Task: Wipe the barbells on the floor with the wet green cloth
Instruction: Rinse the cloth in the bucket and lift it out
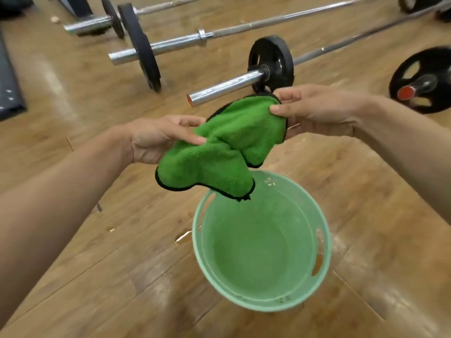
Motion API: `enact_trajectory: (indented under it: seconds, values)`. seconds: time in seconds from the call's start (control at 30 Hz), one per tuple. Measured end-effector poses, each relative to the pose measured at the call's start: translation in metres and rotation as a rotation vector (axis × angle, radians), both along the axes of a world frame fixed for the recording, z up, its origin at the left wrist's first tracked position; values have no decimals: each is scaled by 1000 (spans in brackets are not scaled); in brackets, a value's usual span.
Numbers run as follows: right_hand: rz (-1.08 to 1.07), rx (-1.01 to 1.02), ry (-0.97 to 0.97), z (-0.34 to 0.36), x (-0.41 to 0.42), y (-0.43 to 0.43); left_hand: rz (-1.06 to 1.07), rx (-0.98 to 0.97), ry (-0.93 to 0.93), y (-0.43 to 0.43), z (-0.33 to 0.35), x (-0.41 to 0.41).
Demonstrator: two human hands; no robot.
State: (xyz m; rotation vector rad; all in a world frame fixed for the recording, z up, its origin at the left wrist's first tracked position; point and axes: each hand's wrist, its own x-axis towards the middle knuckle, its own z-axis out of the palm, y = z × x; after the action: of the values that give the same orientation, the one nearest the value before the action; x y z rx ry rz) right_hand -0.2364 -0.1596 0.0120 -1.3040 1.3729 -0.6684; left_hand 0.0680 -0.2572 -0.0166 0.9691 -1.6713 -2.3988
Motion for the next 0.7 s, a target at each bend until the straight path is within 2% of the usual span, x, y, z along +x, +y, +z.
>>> enact_trajectory:
  seconds: [0.07, 0.1, 0.17, 0.23, 0.27, 0.33, 0.43, 0.5, 0.57, 0.63, 0.7]
  values:
    - [-63, -47, -46, 3, 1, 4, 11, -69, -79, 7, 3, 2]
    - [-80, -49, -69, 4, 1, 8, 25, -76, -54, 11, 4, 3]
    - [-17, -5, -61, 8, -1, 13, 76, -27, 102, 17, 9, 10]
    - [80, 60, 30, 11, -3, 17, 140, 33, 234, 20, 20, 15]
    - [93, 59, 60, 11, -3, 18, 157, 50, 270, 21, 27, 15]
    - [35, 13, -11, 11, 0, 18, 165, 58, 276, 23, 38, 11]
    - [-43, -61, -175, 16, 12, 16, 145, 46, 99, 38, 48, -5]
    - [-53, -109, -131, 24, 23, 16, 160, 3, -94, 47, 49, -17]
    - [-70, -130, -142, 30, 31, 16, 150, -19, -197, 53, 49, -26]
    - [-96, -101, -238, 35, 33, 19, 186, -22, -124, 54, 53, -29]
    - [-62, -27, -428, 38, 29, 26, 332, 15, 91, 50, 61, -27]
